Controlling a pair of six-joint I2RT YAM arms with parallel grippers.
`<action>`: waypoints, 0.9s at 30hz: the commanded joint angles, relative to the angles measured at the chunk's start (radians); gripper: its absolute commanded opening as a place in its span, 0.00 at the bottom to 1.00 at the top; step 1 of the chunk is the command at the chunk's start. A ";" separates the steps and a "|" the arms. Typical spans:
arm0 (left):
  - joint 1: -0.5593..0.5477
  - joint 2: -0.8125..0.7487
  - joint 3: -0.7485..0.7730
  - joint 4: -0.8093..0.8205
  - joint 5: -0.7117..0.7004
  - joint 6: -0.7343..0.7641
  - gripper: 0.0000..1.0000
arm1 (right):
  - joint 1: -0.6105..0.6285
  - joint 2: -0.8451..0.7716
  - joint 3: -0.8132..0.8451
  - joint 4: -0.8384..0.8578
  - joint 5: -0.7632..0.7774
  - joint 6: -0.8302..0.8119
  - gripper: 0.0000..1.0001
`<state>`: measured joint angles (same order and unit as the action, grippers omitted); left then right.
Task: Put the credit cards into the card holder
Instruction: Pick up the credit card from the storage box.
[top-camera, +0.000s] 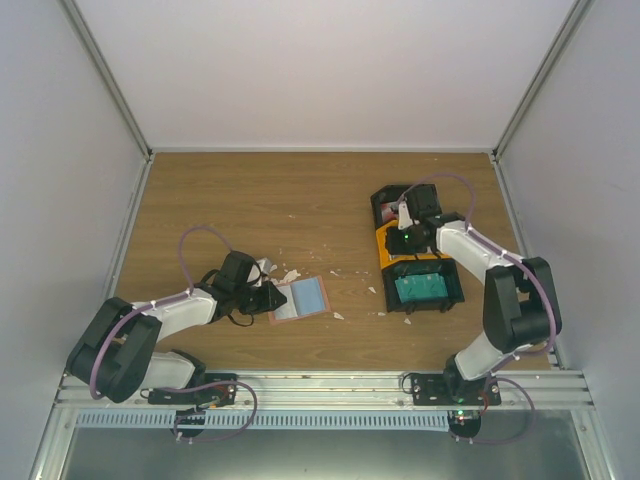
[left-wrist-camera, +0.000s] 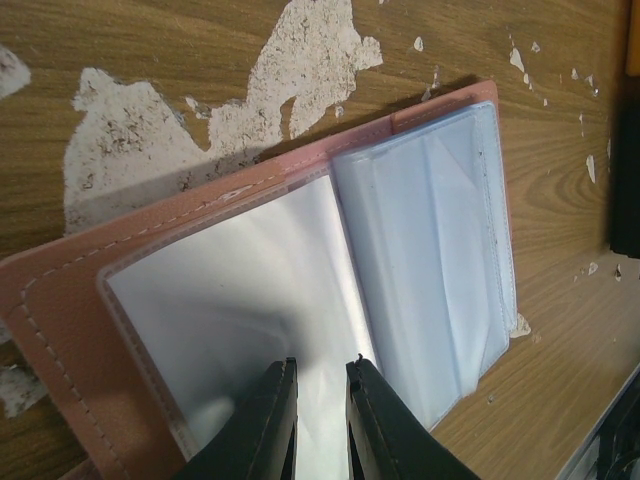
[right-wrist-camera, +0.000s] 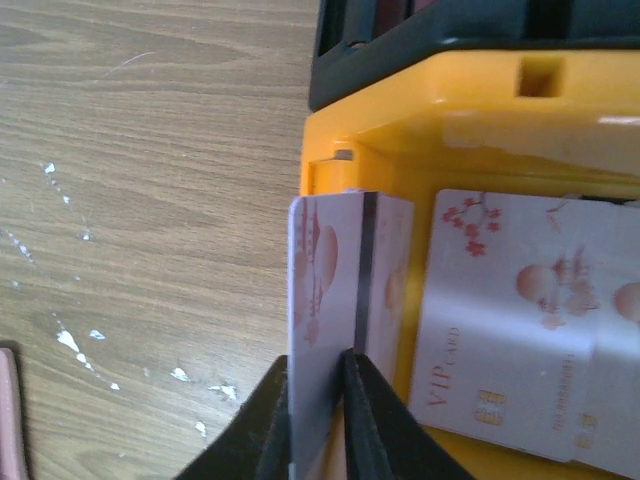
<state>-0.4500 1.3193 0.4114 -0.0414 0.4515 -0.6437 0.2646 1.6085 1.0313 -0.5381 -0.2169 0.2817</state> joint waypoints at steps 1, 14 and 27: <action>-0.006 -0.002 0.021 0.015 -0.009 0.009 0.18 | 0.006 -0.049 -0.012 -0.013 0.008 0.010 0.10; -0.009 -0.024 0.033 0.014 -0.012 -0.005 0.19 | 0.008 -0.178 0.017 -0.074 0.163 0.034 0.01; -0.006 -0.194 0.042 0.070 -0.016 -0.092 0.19 | 0.314 -0.187 -0.237 0.480 -0.388 0.335 0.01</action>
<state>-0.4500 1.1694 0.4313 -0.0292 0.4332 -0.6979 0.4404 1.3582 0.8795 -0.3477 -0.3801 0.4358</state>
